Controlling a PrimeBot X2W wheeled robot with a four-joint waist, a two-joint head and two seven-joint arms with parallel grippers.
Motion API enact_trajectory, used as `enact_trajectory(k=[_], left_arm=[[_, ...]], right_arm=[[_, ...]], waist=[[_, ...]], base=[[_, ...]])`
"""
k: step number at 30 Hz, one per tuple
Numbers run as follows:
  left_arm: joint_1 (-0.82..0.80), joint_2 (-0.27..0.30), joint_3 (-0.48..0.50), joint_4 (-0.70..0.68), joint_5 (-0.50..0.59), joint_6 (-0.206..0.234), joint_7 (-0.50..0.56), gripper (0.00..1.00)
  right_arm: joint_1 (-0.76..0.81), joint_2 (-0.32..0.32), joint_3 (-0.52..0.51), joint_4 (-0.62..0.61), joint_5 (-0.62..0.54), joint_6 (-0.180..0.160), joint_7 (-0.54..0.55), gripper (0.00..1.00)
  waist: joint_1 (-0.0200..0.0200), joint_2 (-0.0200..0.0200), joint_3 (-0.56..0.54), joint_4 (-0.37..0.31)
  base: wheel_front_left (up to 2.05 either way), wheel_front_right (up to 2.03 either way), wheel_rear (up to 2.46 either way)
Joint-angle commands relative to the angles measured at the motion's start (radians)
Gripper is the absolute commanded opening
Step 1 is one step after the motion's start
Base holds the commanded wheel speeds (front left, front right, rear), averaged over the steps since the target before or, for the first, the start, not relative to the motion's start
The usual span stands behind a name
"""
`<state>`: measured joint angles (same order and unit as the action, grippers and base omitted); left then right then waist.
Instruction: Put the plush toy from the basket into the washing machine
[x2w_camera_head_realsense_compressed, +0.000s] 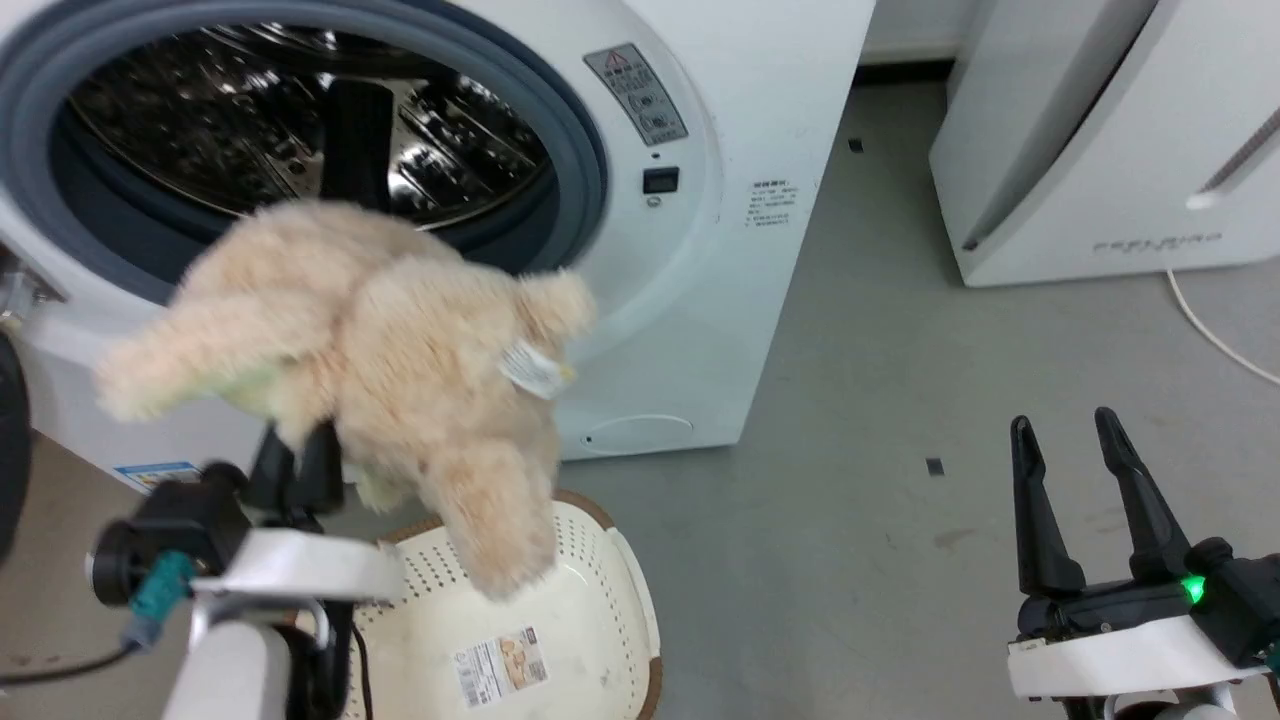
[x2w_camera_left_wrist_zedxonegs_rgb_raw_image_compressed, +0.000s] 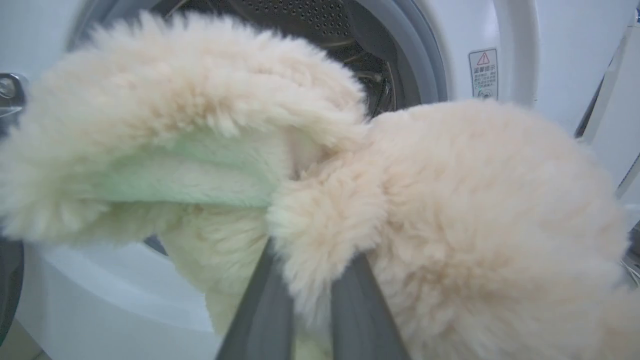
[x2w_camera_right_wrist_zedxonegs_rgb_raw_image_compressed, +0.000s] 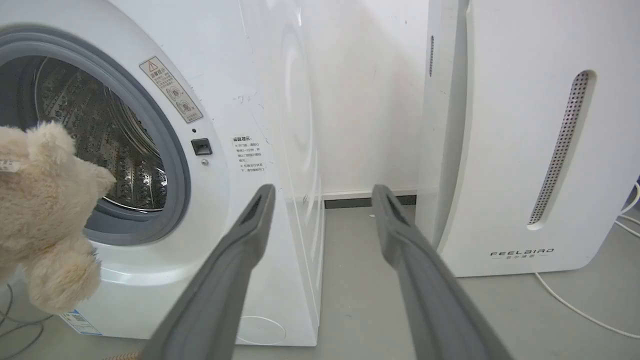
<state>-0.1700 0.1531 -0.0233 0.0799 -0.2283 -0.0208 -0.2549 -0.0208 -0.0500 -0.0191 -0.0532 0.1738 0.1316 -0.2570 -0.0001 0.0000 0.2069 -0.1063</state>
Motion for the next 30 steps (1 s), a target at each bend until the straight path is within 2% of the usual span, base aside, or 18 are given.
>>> enact_trajectory(k=[1,7,16,18,25,30], left_arm=[[-0.053,0.005,0.020,-0.005,-0.011,-0.004,-0.007,0.00],[-0.219,0.042,0.076,0.042,-0.040,-0.003,-0.001,0.00],[-0.553,0.170,0.118,0.156,-0.049,-0.010,0.089,0.00],[-0.594,0.183,0.118,0.179,-0.048,-0.011,0.100,0.00],[-0.863,0.260,0.114,0.381,-0.022,0.008,0.159,0.00],[-1.008,0.289,0.101,0.535,-0.007,0.024,0.192,0.00]], right_arm=[[-0.008,0.000,0.005,-0.010,-0.003,-0.001,-0.005,1.00],[-0.045,0.000,0.013,-0.034,0.004,-0.001,-0.005,1.00],[-0.114,0.000,0.021,-0.076,0.045,-0.001,-0.005,1.00],[-0.118,0.000,0.021,-0.080,0.048,-0.001,-0.005,1.00],[-0.154,0.000,0.033,-0.087,0.060,-0.001,-0.005,1.00],[-0.170,0.000,0.049,-0.094,0.066,-0.001,-0.005,1.00]], waist=[[0.0001,0.0000,0.042,-0.027],[0.0001,0.0000,0.150,-0.073],[0.0001,0.0000,0.339,-0.127],[0.0001,0.0000,0.356,-0.128],[0.0001,0.0000,0.453,-0.142],[0.0001,0.0000,0.500,-0.149]], base=[[0.00,0.00,0.00],[0.00,0.00,0.00],[0.00,0.00,0.00],[0.00,0.00,0.00],[0.00,0.00,0.00],[0.00,0.00,0.00]])
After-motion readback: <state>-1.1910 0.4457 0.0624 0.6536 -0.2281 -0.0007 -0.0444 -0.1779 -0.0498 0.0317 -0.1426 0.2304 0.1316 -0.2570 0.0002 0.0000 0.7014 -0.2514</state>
